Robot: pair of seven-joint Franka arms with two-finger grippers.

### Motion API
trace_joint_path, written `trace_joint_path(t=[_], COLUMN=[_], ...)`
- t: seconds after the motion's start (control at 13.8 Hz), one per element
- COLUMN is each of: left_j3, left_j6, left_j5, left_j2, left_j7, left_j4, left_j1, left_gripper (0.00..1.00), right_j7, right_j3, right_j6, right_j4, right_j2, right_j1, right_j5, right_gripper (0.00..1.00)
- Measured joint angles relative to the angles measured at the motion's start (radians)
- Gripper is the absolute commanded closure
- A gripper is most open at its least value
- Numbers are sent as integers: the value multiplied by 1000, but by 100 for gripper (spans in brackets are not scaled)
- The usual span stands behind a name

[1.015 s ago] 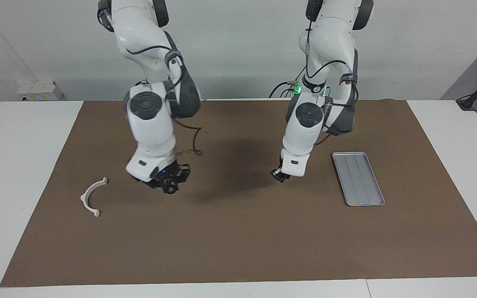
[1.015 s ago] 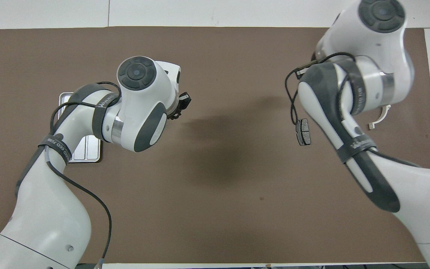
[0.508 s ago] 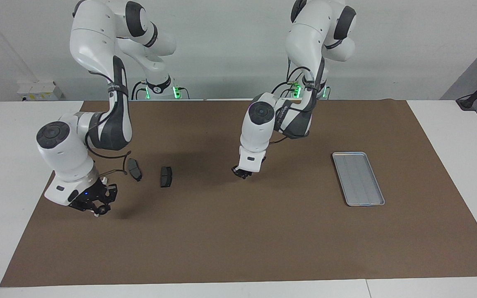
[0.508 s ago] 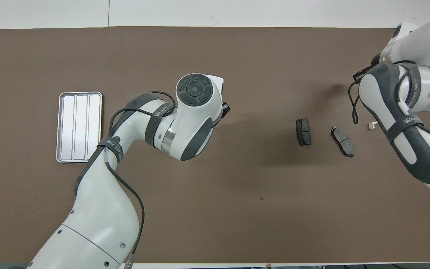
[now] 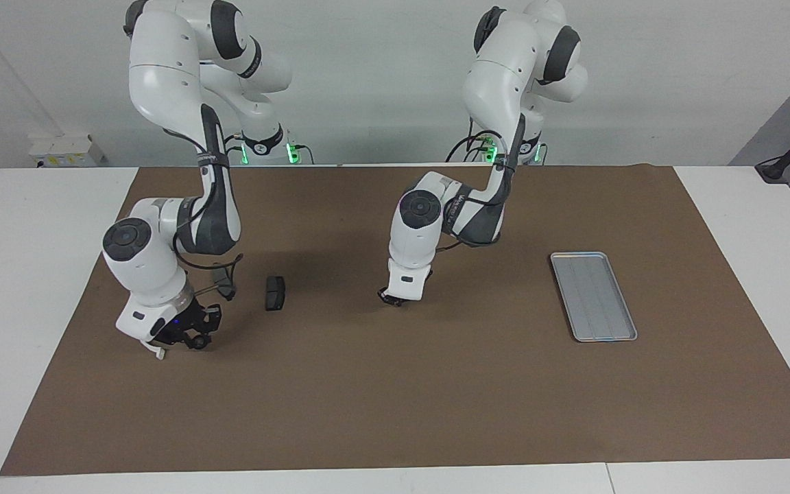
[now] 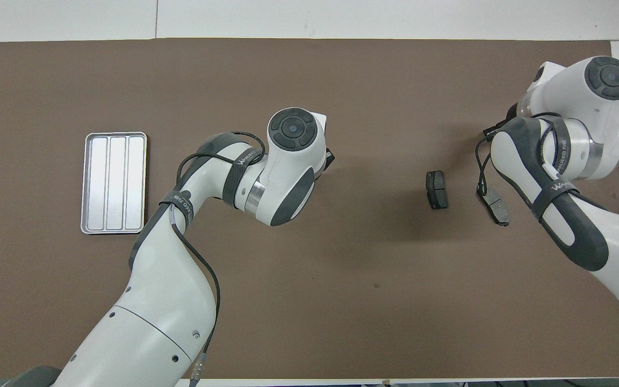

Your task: Place bearing gear from tray to pile

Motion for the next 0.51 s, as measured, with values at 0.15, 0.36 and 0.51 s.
trace_joint_path(t=[0.15,0.36,0.51], left_j3=[0,0,0], left_j6=[2,4,9], left_j5=[0,0,0], left_j2=[0,0,0], left_j7=[-10,-18,-29], left_j4=[0,0,-4], left_j1=[-1,-1,-1], left_gripper=[62,61,50], right_j7=[52,84,117], right_j3=[3,4,3], right_j6=[0,0,0], right_j4=[-12,-31,-37], right_j2=[-7,-14,-14], right_j1=[7,7,6], right_j5=[0,2,8], right_gripper=[100,100,100])
